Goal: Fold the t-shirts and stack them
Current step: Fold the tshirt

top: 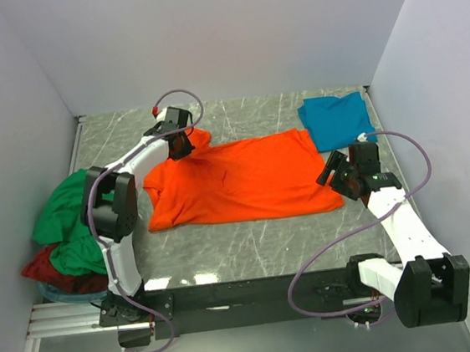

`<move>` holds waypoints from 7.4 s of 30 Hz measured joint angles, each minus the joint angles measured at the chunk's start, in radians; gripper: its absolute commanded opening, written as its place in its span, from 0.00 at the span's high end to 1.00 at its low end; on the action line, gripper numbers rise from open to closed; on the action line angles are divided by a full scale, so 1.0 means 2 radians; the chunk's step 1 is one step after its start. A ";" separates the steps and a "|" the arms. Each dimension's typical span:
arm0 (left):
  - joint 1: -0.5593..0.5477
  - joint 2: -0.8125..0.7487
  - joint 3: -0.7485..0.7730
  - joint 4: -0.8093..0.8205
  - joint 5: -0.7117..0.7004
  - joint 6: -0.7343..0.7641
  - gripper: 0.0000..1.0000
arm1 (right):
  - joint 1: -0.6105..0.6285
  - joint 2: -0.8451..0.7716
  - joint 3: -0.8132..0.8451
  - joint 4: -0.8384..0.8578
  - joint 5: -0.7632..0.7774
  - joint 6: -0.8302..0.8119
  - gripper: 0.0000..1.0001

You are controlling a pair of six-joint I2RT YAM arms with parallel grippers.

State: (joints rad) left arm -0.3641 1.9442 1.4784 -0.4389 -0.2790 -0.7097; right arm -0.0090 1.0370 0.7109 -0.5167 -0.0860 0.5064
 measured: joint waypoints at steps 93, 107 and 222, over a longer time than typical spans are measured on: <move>-0.085 -0.243 -0.365 0.061 0.055 -0.123 0.01 | 0.159 0.238 0.048 0.006 0.087 0.016 0.17; -0.159 -0.297 -0.404 0.035 0.026 -0.185 0.01 | 0.128 0.153 -0.026 -0.007 0.114 0.036 0.16; 0.036 0.107 0.109 -0.011 0.016 0.084 1.00 | 0.097 0.683 0.698 -0.256 0.261 0.049 0.27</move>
State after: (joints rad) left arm -0.2924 2.1582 1.6966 -0.4606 -0.2478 -0.5415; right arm 0.1860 2.4027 2.1075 -1.0286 0.4351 0.6037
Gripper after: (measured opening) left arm 0.015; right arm 0.731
